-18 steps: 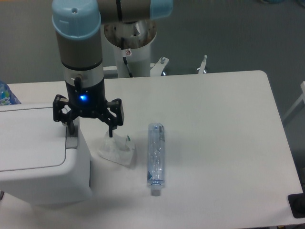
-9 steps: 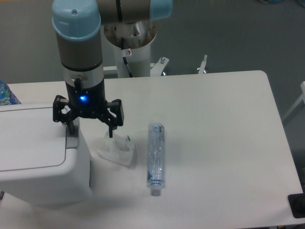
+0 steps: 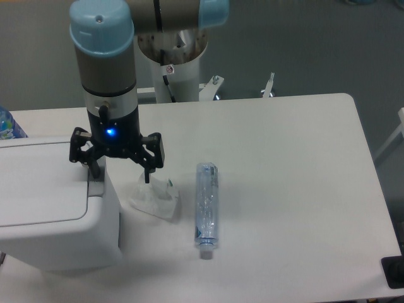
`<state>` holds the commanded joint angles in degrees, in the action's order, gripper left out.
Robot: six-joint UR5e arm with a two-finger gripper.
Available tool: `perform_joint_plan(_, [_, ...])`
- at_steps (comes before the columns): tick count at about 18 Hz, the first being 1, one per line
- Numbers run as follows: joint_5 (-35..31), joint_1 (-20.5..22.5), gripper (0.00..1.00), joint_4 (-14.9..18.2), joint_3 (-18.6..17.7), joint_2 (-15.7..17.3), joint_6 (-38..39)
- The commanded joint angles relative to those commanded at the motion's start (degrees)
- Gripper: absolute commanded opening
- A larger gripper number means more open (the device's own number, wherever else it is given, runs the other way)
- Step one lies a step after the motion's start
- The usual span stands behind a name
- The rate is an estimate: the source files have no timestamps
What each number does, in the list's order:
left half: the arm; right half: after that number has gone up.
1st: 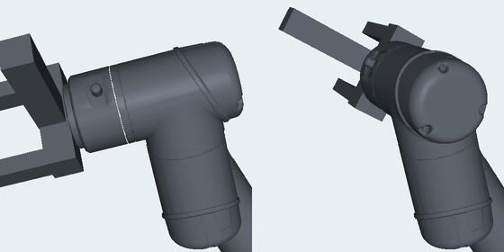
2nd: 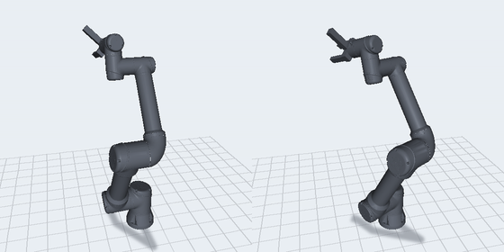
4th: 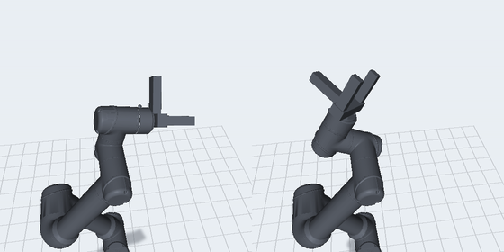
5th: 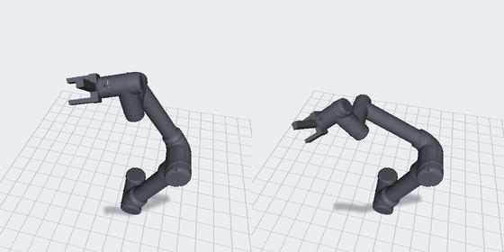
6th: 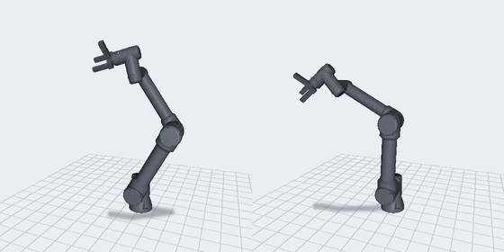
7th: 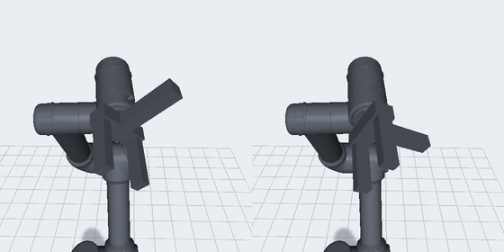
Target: Open the trash can
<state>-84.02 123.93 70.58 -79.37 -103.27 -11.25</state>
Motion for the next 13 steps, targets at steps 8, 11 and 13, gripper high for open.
perform_joint_plan(8, [0.1, 0.1, 1.0, 0.2, 0.3, 0.3, 0.0])
perform_joint_plan(11, [0.2, 0.2, 1.0, 0.2, 1.1, 0.6, -0.4])
perform_joint_plan(13, [0.1, 0.6, 1.0, -0.7, 1.4, 0.8, -0.7])
